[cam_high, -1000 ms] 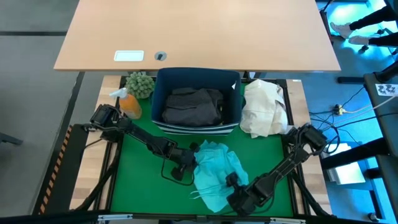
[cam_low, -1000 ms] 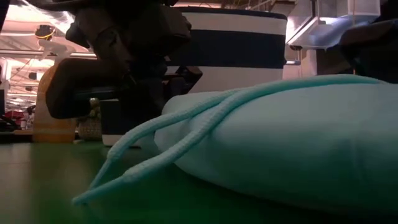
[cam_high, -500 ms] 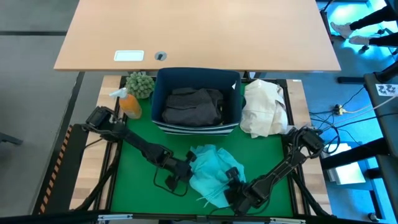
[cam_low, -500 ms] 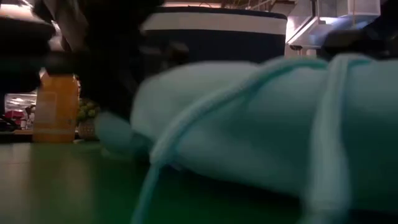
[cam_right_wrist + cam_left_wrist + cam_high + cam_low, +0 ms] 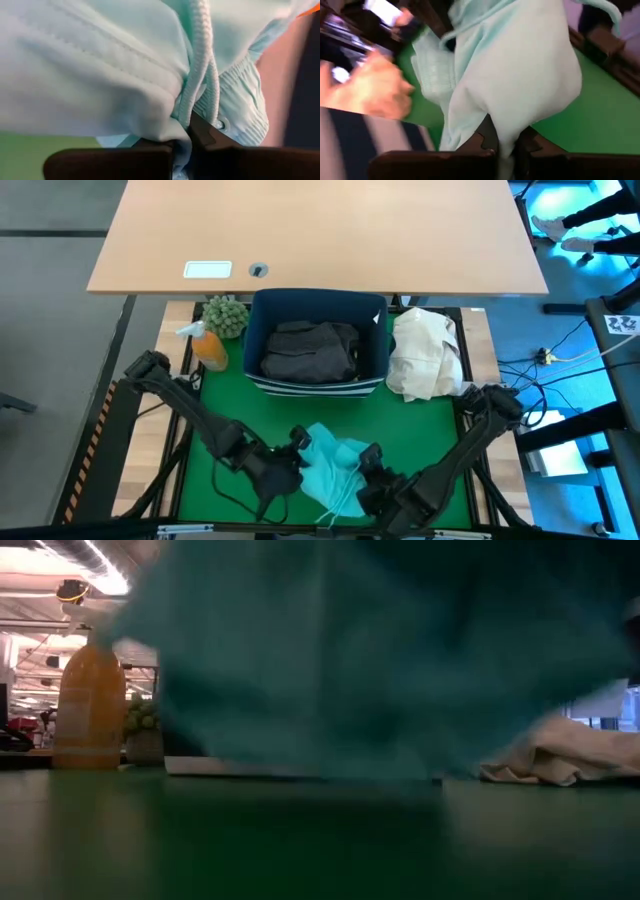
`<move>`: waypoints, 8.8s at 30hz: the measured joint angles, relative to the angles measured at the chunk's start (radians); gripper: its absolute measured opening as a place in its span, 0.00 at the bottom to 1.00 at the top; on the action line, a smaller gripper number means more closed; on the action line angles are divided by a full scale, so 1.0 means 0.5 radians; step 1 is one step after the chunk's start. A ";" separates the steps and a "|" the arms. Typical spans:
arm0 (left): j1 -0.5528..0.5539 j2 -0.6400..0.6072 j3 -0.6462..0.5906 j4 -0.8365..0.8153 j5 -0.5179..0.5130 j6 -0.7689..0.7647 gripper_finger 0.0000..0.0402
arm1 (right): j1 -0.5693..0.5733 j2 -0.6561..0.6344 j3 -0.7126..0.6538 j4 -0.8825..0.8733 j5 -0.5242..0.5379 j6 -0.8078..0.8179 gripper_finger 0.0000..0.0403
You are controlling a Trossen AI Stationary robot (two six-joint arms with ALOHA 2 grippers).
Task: Fold laundry
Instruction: Put the blue shorts into the laundry bin, then return to Home Position
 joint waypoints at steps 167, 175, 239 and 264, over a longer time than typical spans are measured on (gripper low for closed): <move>0.860 -0.948 -0.283 -0.626 0.546 -0.129 0.38 | -1.415 -0.978 -0.339 0.131 -1.423 -0.707 0.57; 0.902 -0.753 -0.281 -0.940 0.275 -0.293 0.44 | -1.438 -0.978 -0.568 0.104 -1.226 -0.592 0.55; 2.567 -0.522 -0.534 -0.016 0.306 1.040 0.16 | -2.763 -0.514 -0.444 0.932 -1.090 -1.578 0.21; 2.362 -0.705 -0.345 -0.245 0.080 0.833 0.52 | -2.760 -0.622 -0.215 0.368 -1.131 -1.291 0.79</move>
